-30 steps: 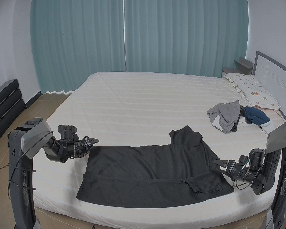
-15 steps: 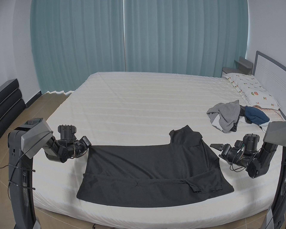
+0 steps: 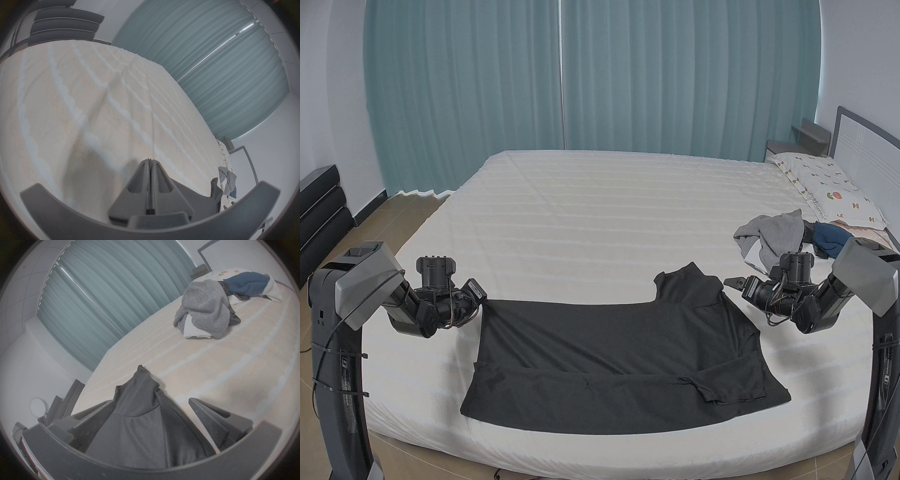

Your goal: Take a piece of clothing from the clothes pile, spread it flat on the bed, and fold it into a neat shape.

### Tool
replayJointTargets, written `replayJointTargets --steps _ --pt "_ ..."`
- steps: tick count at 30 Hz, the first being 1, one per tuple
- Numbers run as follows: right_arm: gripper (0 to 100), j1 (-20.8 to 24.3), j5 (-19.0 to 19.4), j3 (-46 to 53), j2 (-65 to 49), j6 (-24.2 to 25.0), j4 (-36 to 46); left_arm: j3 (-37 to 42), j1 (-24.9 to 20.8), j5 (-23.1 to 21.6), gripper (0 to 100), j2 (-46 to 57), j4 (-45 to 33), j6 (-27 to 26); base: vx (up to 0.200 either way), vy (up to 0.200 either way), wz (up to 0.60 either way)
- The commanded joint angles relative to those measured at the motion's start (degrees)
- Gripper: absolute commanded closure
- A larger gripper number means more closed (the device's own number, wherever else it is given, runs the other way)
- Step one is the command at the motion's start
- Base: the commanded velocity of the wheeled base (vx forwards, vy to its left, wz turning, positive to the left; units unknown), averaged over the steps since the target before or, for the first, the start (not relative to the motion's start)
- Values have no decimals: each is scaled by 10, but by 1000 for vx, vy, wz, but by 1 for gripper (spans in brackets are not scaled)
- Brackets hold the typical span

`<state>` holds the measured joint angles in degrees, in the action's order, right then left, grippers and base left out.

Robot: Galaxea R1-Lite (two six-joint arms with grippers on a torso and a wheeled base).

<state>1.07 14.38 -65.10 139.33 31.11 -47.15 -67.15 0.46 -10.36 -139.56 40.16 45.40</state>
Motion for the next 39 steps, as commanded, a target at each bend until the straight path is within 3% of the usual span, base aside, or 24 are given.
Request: replayJointTargets --steps 1,10,11,17,28,39 --pt "0 -2 1 -34 31 0 8 4 1 0 100 9 0 0 0 0 0" --pt "0 -26 39 -28 47 7 11 4 1 0 100 7 -1 0 0 0 0" --pt "100 -30 42 -22 48 8 11 4 1 0 100 7 -1 0 0 0 0" --pt "100 -36 77 6 51 7 6 4 1 0 100 7 -1 0 0 0 0" --pt "100 -70 84 28 42 1 5 5 1 1 100 9 -1 0 0 0 0" --pt "100 -70 100 38 36 -8 7 6 0 1 100 9 -1 0 0 0 0"
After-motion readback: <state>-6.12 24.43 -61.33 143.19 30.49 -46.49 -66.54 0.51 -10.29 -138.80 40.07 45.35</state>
